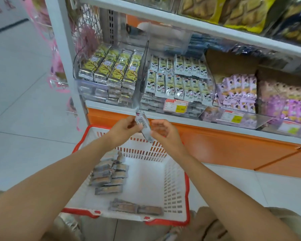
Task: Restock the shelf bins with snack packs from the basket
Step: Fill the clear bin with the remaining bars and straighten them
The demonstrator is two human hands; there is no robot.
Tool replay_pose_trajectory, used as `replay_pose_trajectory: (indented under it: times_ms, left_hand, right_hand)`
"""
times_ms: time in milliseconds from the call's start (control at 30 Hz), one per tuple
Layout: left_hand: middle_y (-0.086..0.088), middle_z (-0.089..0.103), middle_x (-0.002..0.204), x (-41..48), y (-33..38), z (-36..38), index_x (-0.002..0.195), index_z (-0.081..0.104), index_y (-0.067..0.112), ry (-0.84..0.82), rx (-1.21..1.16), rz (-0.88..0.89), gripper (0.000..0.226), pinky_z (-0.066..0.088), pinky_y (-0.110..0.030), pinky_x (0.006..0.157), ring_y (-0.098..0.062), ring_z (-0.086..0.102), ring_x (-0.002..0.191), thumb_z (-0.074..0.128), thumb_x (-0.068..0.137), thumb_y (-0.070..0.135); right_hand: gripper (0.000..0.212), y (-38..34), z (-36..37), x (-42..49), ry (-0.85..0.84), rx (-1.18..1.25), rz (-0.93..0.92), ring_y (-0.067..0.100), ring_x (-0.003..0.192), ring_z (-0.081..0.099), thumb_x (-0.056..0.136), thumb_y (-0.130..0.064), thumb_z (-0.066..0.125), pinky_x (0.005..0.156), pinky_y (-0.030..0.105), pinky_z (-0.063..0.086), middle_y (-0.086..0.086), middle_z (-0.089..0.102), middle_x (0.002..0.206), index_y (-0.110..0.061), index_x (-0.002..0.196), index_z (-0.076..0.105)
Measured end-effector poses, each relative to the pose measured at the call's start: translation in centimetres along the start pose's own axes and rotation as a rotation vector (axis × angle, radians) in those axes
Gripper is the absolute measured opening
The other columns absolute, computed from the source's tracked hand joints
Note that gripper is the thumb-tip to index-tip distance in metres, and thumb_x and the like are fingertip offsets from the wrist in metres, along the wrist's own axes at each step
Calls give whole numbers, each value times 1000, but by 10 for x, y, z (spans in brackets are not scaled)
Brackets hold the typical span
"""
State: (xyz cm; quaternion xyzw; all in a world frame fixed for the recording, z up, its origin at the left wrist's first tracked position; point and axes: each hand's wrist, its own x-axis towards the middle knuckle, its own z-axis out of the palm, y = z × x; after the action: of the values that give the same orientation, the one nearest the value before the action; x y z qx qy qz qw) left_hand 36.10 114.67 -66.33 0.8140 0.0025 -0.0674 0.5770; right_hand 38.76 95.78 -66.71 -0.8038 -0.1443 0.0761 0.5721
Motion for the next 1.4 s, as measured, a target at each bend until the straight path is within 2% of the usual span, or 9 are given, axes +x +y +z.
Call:
replay_pose_trajectory:
  times_ms: [133, 267, 433, 500, 633, 800, 900, 1067, 1400]
  left_hand:
    - [5, 68, 111, -8, 18, 1, 127, 56, 16, -56, -113, 22, 27, 47, -8, 74, 7, 65, 89, 50, 102, 17]
    - [1, 70, 116, -4, 31, 0, 128, 58, 16, -47, -205, 39, 28, 50, -31, 96, -12, 66, 106, 49, 102, 22]
    - [-1, 62, 125, 9, 56, -3, 136, 50, 17, 4, -176, 89, 36, 45, -32, 100, -13, 59, 113, 47, 103, 29]
    - [-1, 51, 134, 17, 62, -10, 144, 42, 18, 130, -45, 187, 42, 38, -32, 106, -14, 49, 122, 45, 103, 29]
    - [-6, 45, 139, 35, 60, -31, 138, 49, 16, 487, 600, 491, 41, 23, -42, 111, -23, 34, 133, 52, 98, 21]
    - [-9, 23, 160, 56, 37, -45, 153, 29, 15, 460, 1045, 412, 69, -2, -50, 121, -28, 9, 151, 56, 94, 38]
    - [-9, 25, 160, 60, 26, -46, 156, 18, 15, 454, 1105, 407, 81, -1, -52, 121, -28, 14, 150, 60, 91, 39]
    - [-12, 34, 156, 64, 15, -47, 155, 23, 12, 512, 1136, 480, 86, 5, -54, 119, -32, 25, 146, 67, 83, 30]
    - [-12, 35, 155, 65, 10, -47, 154, 24, 12, 515, 1126, 510, 80, 5, -54, 119, -32, 25, 146, 61, 84, 26]
  right_hand:
    - [33, -12, -13, -12, -41, -46, -78, 2, 94, 61, 87, -11, 71, 80, 14, 48, -6, 66, 108, -13, 118, 62]
    - [35, -30, -33, -15, -66, -109, -155, 0, 98, 58, 88, -12, 70, 80, 15, 48, -14, 62, 109, -23, 119, 59]
    - [33, -51, -53, -3, 23, -145, -249, 5, 91, 58, 87, -10, 70, 77, 17, 50, -9, 63, 103, -29, 112, 60]
    - [32, -63, -61, 10, 128, -130, -265, 7, 88, 59, 86, -12, 72, 74, 18, 52, -7, 64, 99, -32, 107, 60]
    - [24, -83, -81, 50, 305, -152, -258, 5, 77, 58, 85, -15, 74, 67, 17, 52, -5, 62, 87, -20, 105, 63]
    - [28, -99, -95, 109, 387, -348, -211, 1, 67, 56, 87, -25, 72, 60, 11, 50, -5, 61, 81, -18, 113, 66]
    - [35, -103, -95, 143, 418, -469, -205, 5, 71, 57, 87, -30, 71, 70, 17, 49, 0, 65, 86, -17, 119, 68]
    - [37, -101, -83, 184, 417, -631, -172, 19, 93, 65, 88, -33, 69, 86, 32, 50, 8, 72, 99, -15, 120, 69]
    - [27, -92, -62, 207, 388, -872, -116, 29, 95, 62, 86, -32, 70, 84, 37, 50, 12, 70, 100, -11, 102, 74]
